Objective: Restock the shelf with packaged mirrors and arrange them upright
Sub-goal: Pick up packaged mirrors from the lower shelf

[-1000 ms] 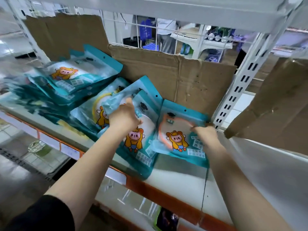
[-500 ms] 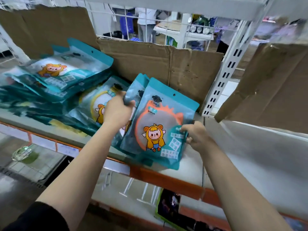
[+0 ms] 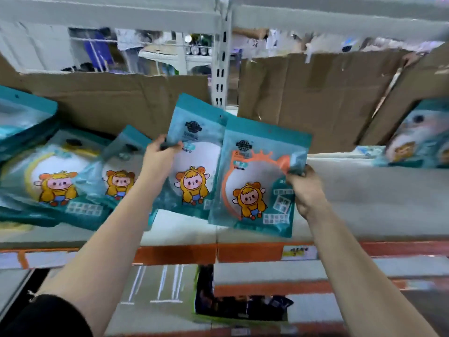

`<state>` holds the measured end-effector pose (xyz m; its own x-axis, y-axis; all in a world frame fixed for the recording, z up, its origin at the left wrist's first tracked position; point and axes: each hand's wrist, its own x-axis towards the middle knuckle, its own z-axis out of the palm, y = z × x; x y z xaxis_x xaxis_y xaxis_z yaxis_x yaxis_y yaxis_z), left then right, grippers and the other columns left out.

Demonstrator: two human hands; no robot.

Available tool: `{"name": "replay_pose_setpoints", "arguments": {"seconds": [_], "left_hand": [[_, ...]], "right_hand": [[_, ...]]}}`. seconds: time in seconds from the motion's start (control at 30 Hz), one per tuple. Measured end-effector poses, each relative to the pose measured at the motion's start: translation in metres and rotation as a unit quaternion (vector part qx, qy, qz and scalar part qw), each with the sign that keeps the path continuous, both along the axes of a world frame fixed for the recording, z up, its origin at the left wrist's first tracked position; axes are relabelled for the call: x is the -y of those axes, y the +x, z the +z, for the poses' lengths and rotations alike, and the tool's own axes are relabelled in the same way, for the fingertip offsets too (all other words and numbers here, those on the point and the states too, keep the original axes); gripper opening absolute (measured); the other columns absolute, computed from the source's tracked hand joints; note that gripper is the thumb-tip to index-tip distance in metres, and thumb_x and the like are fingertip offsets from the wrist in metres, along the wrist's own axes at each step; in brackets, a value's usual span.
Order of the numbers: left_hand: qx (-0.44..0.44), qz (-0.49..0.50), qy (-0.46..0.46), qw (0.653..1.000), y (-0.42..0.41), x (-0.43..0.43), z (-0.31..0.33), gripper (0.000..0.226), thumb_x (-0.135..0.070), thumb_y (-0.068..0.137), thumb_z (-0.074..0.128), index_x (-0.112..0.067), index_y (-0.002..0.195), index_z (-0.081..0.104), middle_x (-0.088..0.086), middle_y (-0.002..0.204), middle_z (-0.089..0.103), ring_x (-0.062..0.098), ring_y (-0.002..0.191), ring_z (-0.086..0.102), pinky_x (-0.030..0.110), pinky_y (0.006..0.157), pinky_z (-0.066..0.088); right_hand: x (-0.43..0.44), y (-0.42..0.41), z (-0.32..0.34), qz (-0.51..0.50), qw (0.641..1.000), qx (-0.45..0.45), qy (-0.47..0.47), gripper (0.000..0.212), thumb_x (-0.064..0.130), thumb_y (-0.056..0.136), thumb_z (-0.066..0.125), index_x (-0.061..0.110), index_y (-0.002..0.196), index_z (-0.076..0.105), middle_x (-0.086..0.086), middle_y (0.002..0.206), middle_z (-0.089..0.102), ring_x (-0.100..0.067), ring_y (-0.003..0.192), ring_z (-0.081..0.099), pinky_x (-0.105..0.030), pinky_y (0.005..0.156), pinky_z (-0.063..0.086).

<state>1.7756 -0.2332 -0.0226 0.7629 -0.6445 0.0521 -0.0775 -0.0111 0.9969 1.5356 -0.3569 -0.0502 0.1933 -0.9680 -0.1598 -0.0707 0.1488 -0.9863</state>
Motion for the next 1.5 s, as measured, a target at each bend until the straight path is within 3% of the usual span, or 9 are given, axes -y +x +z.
{"name": "replay_pose_setpoints", "arguments": {"seconds": [0.1, 0.33, 0.43, 0.6, 0.73, 1.03, 1.17, 1.27, 1.5], "left_hand": [[-0.067, -0.017, -0.025, 0.997, -0.039, 0.023, 0.000, 0.013, -0.002, 0.089, 0.058, -0.015, 0.088, 0.060, -0.013, 0.072, 0.066, 0.002, 0.070, 0.054, 0.009, 0.063, 0.042], [-0.153, -0.042, -0.043, 0.986, -0.177, 0.084, -0.003, 0.012, -0.002, 0.089, 0.057, -0.014, 0.088, 0.057, -0.006, 0.086, 0.059, 0.006, 0.076, 0.054, 0.003, 0.051, 0.043], [-0.154, -0.069, -0.049, 0.984, -0.232, 0.105, -0.001, 0.015, -0.006, 0.090, 0.058, -0.013, 0.103, 0.053, -0.001, 0.093, 0.058, 0.006, 0.074, 0.055, 0.012, 0.066, 0.048], [-0.164, -0.127, -0.069, 0.976, -0.316, 0.135, 0.002, 0.022, -0.002, 0.090, 0.056, -0.022, 0.082, 0.051, -0.008, 0.077, 0.065, 0.005, 0.069, 0.060, 0.022, 0.077, 0.051], [-0.195, -0.147, -0.078, 0.966, -0.362, 0.157, 0.001, 0.033, -0.002, 0.089, 0.058, -0.008, 0.120, 0.048, -0.001, 0.092, 0.061, 0.017, 0.092, 0.062, 0.033, 0.091, 0.051], [-0.182, -0.236, -0.093, 0.950, -0.450, 0.257, -0.009, 0.014, -0.006, 0.088, 0.059, -0.019, 0.087, 0.063, -0.011, 0.078, 0.070, 0.011, 0.081, 0.066, 0.031, 0.088, 0.051], [-0.169, -0.283, -0.101, 0.939, -0.479, 0.310, -0.022, 0.008, -0.014, 0.088, 0.060, -0.017, 0.094, 0.064, -0.010, 0.084, 0.071, 0.012, 0.086, 0.066, 0.029, 0.086, 0.051], [-0.154, -0.266, -0.137, 0.942, -0.501, 0.341, -0.021, 0.017, -0.004, 0.090, 0.053, -0.018, 0.084, 0.061, -0.018, 0.067, 0.069, 0.001, 0.071, 0.064, 0.015, 0.068, 0.047], [-0.129, -0.253, -0.163, 0.945, -0.522, 0.405, -0.027, 0.024, 0.001, 0.089, 0.052, -0.020, 0.080, 0.060, -0.016, 0.069, 0.067, 0.005, 0.074, 0.060, 0.016, 0.072, 0.046]], "right_hand": [[0.006, -0.047, -0.002, -0.049, 0.999, 0.015, 0.017, 0.021, -0.006, 0.087, 0.052, 0.014, 0.096, 0.052, -0.008, 0.084, 0.059, -0.022, 0.074, 0.059, -0.042, 0.073, 0.052], [0.031, -0.191, 0.014, -0.172, 0.982, 0.081, 0.005, 0.026, -0.011, 0.088, 0.043, 0.013, 0.080, 0.041, -0.006, 0.070, 0.049, -0.012, 0.049, 0.058, -0.023, 0.044, 0.046], [0.038, -0.254, 0.019, -0.205, 0.974, 0.094, -0.006, 0.021, -0.013, 0.086, 0.043, 0.008, 0.083, 0.042, -0.008, 0.066, 0.049, -0.011, 0.040, 0.056, -0.025, 0.045, 0.049], [0.048, -0.349, 0.025, -0.256, 0.964, 0.053, -0.037, 0.028, -0.010, 0.083, 0.046, 0.018, 0.081, 0.044, -0.005, 0.068, 0.054, -0.015, 0.050, 0.057, -0.031, 0.055, 0.049], [0.049, -0.404, 0.020, -0.286, 0.957, -0.002, -0.044, 0.027, -0.007, 0.084, 0.048, 0.020, 0.081, 0.045, -0.005, 0.074, 0.055, -0.018, 0.059, 0.055, -0.032, 0.059, 0.046], [0.091, -0.491, 0.013, -0.353, 0.934, -0.030, -0.045, 0.021, -0.006, 0.087, 0.050, 0.012, 0.098, 0.047, -0.004, 0.077, 0.056, -0.014, 0.060, 0.056, -0.019, 0.042, 0.045], [0.128, -0.521, 0.012, -0.376, 0.924, -0.054, -0.038, 0.023, -0.003, 0.086, 0.051, 0.008, 0.106, 0.048, -0.006, 0.078, 0.056, -0.014, 0.057, 0.054, -0.014, 0.035, 0.040], [0.166, -0.539, 0.020, -0.370, 0.925, -0.075, -0.044, 0.018, -0.001, 0.088, 0.051, 0.009, 0.103, 0.045, -0.006, 0.079, 0.056, -0.015, 0.057, 0.055, -0.018, 0.040, 0.043], [0.237, -0.562, 0.012, -0.364, 0.927, -0.079, -0.042, 0.020, 0.003, 0.084, 0.055, 0.020, 0.087, 0.047, -0.013, 0.092, 0.060, -0.033, 0.087, 0.061, -0.041, 0.072, 0.049]]}}
